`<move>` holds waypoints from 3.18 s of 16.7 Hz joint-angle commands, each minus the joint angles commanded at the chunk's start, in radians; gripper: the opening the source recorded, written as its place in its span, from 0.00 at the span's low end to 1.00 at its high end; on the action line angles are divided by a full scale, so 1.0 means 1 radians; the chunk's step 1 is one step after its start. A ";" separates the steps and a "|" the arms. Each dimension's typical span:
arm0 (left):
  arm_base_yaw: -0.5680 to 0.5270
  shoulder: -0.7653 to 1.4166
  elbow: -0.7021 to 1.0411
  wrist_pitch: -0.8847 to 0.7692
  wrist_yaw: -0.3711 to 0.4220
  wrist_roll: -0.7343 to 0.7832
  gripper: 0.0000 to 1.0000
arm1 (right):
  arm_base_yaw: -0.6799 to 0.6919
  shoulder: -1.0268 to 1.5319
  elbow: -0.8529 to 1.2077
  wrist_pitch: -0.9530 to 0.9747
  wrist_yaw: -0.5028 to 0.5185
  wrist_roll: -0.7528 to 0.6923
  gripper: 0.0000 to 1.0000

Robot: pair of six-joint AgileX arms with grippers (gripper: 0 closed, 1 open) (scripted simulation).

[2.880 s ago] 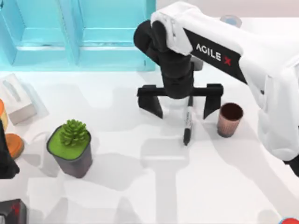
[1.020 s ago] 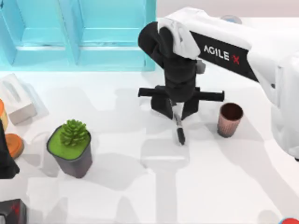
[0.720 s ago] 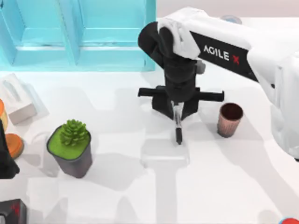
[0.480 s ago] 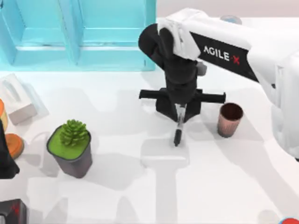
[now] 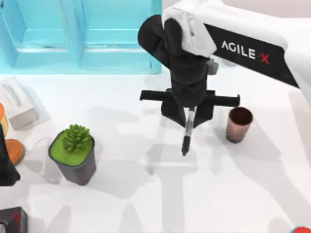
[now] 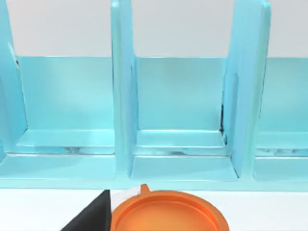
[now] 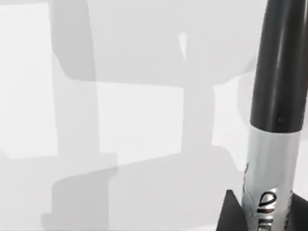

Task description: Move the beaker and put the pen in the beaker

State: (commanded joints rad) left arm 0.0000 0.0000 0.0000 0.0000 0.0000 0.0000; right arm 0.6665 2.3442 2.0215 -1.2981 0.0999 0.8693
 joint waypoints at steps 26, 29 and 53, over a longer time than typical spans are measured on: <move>0.000 0.000 0.000 0.000 0.000 0.000 1.00 | 0.172 -0.314 -0.361 0.514 0.280 -0.164 0.00; 0.000 0.000 0.000 0.000 0.000 0.000 1.00 | 0.181 -0.358 -0.490 0.756 0.378 -0.255 0.00; 0.000 0.000 0.000 0.000 0.000 0.000 1.00 | 0.290 -0.721 -1.400 2.385 1.161 -0.977 0.00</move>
State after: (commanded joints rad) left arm 0.0000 0.0000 0.0000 0.0000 0.0000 0.0000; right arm 0.9564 1.6228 0.6210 1.0871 1.2611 -0.1082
